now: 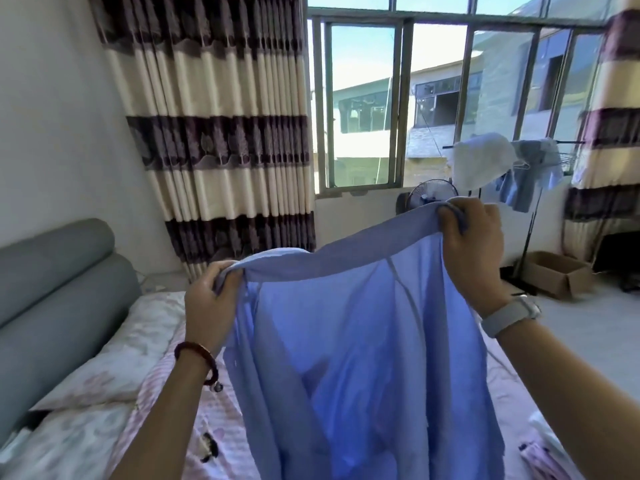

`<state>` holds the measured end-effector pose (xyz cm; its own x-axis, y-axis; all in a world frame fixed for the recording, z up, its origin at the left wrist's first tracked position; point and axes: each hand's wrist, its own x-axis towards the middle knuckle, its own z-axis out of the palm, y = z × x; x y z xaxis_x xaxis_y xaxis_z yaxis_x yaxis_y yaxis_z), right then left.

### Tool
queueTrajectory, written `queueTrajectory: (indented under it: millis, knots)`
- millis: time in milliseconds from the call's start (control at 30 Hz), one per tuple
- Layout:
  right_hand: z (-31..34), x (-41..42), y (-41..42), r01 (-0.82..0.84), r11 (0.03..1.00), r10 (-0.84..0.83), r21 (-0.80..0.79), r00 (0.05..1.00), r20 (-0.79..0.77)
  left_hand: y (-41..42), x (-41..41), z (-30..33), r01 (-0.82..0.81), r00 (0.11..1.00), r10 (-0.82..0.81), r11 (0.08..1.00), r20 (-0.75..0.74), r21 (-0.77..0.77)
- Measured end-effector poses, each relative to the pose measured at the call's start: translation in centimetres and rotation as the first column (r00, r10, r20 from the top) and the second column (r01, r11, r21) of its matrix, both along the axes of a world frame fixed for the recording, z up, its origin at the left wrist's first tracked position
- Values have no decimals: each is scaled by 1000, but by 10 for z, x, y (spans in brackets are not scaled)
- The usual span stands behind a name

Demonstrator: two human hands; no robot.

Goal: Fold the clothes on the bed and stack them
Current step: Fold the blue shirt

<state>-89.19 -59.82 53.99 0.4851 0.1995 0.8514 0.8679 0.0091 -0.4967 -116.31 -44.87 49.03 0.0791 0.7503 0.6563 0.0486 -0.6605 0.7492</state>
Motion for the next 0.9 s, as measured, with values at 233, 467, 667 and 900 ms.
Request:
queueTrajectory:
  millis: [233, 467, 667, 900]
  knots:
    - [-45, -27, -49, -501, 866, 483, 2, 834, -268, -39, -64, -9, 400, 915, -392, 910, 92, -109]
    - [-51, -58, -53, -764, 613, 728, 200, 449, -518, -42, -106, -19, 605, 787, -608, 721, 111, -339]
    - [-92, -41, 20, -530, 846, 431, -59, 745, -509, 20, -89, -65, 84, 986, -147, 853, -82, -516]
    - [-162, -6, 127, -307, 840, 133, -447, 916, -379, 100, -43, -115, -439, 794, 221, 853, -566, -283]
